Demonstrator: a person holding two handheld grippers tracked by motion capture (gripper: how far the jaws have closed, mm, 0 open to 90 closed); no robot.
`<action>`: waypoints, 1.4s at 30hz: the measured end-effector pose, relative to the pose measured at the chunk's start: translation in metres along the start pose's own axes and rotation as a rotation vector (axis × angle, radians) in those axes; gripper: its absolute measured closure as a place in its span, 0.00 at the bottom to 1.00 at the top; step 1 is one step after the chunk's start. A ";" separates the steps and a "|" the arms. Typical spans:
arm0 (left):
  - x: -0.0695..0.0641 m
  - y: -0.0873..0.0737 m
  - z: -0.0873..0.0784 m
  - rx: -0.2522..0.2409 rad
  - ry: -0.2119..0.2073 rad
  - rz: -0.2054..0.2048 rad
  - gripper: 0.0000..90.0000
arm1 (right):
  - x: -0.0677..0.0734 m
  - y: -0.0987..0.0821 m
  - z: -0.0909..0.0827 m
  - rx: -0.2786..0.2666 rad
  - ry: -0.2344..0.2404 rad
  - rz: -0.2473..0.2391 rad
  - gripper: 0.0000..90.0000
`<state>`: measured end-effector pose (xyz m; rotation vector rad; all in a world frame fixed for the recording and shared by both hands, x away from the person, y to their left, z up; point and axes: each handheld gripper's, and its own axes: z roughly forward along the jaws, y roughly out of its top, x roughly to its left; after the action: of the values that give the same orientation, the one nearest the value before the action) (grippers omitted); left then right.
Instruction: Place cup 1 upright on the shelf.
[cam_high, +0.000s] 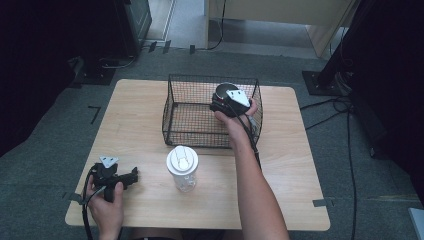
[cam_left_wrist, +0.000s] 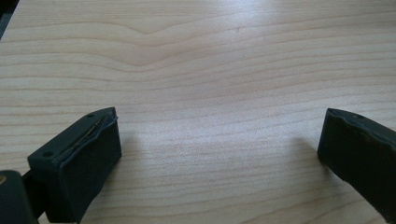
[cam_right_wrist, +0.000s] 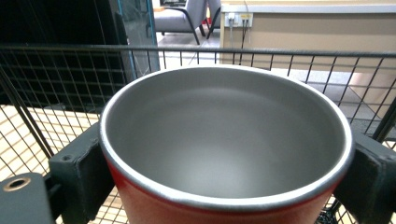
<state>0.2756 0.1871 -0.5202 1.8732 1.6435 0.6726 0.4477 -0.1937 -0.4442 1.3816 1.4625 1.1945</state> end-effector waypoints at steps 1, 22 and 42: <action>0.000 0.000 0.000 -0.002 0.000 -0.002 0.00 | 0.000 -0.001 0.001 0.005 0.000 0.000 0.08; 0.000 0.000 0.000 0.000 0.000 0.000 0.00 | -0.003 -0.005 0.006 0.118 0.004 0.008 0.08; 0.000 0.000 0.000 0.000 0.000 0.001 0.00 | -0.005 0.005 -0.003 0.057 0.053 0.041 0.00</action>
<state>0.2756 0.1872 -0.5202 1.8738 1.6429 0.6724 0.4464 -0.1988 -0.4388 1.4341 1.5218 1.2318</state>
